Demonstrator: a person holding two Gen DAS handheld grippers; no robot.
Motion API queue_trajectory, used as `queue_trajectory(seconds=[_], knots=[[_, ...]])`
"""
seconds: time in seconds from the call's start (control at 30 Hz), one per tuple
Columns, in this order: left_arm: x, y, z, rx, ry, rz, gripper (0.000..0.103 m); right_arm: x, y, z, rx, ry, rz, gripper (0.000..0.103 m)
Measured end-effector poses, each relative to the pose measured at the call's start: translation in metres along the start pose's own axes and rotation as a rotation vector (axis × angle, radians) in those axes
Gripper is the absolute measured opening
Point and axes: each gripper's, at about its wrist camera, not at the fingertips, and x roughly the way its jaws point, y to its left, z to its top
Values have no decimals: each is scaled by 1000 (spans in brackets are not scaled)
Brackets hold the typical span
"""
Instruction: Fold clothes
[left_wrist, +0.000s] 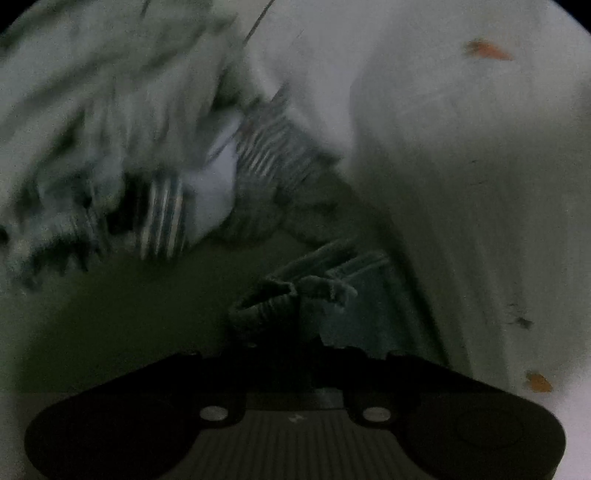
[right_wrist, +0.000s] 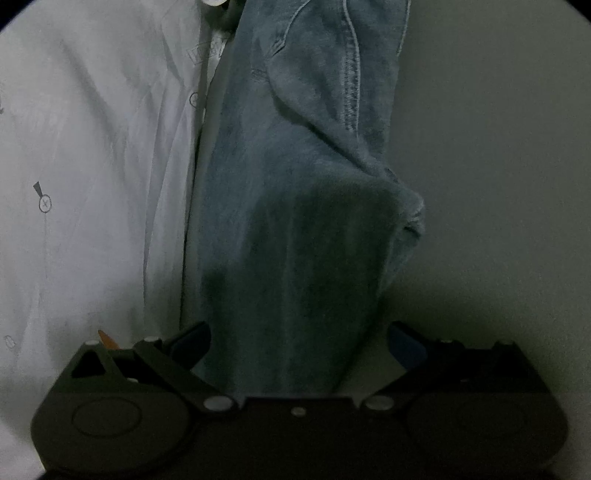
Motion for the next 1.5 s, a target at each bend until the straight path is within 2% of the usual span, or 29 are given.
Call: queue_trajectory(seconds=[0.1,0.17,0.23,0.3,0.37,0.43,0.53,0.57,0.67,0.7,0.73,0.8,0.93,1.1,1.2,1.27,1.33,1.43,1.5], knots=[[-28,-1,1,48,-11,9,15,-1,-1,2,6,-5,0,103],[-25,18,-6,13,26,69,16,-2,-4,3,20,-5,10,103],[-11,42,-18,-39,94,132,18,0,-5,3,23,-1,11,103],[-12,55,-25,-93,81,108,24,0,-3,4,6,7,7,103],[-16,56,-24,-99,57,104,39,0,-3,4,0,9,9,103],[-17,54,-21,-76,36,87,63,1,-5,5,9,6,14,103],[-11,53,-19,-74,15,70,75,1,-7,4,17,3,23,103],[-8,49,-18,-67,7,74,76,1,-8,3,17,2,26,103],[1,40,-20,-28,-27,98,75,-1,-11,1,22,-1,44,103],[4,39,-22,-28,-35,105,64,-1,-13,0,32,-2,51,103],[7,39,-23,-39,-35,112,43,0,-15,1,43,-3,58,103],[12,43,-22,-76,-30,115,21,-2,-19,1,68,-4,73,103],[5,48,-16,-127,-26,-19,19,-6,-28,1,109,-6,102,103],[-15,3,-5,21,-30,-227,19,-14,-32,-4,118,-6,113,103],[-21,-38,-16,150,13,-341,19,-14,-33,-3,116,-5,115,103],[-21,-68,-34,257,70,-412,19,-13,-33,-2,123,-3,119,103],[-13,-96,-60,366,169,-457,22,-13,-35,-2,136,-2,128,103],[19,-117,-106,440,369,-437,27,-13,-37,0,154,3,140,103],[34,-113,-120,396,446,-403,32,-13,-38,1,163,16,142,103]])
